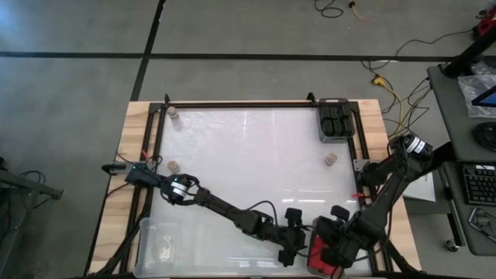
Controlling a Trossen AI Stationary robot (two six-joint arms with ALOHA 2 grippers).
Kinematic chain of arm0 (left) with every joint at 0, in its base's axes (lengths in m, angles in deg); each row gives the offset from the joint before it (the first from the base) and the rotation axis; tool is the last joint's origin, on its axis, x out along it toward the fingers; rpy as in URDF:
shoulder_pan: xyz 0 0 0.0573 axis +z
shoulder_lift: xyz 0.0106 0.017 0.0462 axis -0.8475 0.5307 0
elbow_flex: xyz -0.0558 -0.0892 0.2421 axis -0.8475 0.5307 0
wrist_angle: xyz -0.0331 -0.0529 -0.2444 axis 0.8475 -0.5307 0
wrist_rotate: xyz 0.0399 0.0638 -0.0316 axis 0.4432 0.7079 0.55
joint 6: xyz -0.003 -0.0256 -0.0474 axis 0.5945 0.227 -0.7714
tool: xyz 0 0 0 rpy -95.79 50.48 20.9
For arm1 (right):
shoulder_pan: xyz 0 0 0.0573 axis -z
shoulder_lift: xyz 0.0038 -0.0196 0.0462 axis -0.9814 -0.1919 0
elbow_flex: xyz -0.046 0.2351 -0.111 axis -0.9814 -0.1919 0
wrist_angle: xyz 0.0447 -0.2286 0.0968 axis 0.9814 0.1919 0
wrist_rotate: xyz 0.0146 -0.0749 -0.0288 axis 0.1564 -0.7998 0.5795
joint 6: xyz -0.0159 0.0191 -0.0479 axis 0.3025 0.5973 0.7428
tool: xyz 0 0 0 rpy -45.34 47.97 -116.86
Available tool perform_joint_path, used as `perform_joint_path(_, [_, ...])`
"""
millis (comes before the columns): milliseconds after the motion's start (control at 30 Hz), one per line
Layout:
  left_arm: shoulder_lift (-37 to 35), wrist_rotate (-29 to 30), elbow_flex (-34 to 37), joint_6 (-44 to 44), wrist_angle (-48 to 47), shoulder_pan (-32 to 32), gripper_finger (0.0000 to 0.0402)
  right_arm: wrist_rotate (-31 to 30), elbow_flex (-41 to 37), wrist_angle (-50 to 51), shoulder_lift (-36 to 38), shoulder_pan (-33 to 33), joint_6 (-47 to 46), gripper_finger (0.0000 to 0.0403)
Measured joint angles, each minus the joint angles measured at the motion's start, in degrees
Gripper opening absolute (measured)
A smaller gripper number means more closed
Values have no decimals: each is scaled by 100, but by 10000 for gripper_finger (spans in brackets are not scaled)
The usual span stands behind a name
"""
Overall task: Sort spices by type
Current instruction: Adjust the red seasoning can in the gray bin, then adjust the gray bin
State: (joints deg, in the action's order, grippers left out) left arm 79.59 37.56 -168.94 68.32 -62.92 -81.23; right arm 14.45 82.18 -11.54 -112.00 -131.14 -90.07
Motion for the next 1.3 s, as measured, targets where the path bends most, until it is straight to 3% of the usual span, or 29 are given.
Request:
perform_joint_path(733, [0, 107, -29, 154, 303, 54, 256, 85, 120, 53, 4, 68, 181, 13])
perform_joint_path(867, [-14, 364, -41, 289, 275, 70, 256, 83, 300, 230, 3, 68, 199, 13])
perform_joint_path(1067, [-238, 419, -47, 419, -319, 85, 256, 54, 624, 573, 2, 111, 145, 13])
perform_joint_path(1200, [-515, 447, -47, 371, -1170, 83, 256, -286, 830, 609, 2, 233, 119, 26])
perform_joint_path(1300, [-739, 988, 47, 500, -2081, 74, 256, -359, 866, 554, -14, 391, 49, 57])
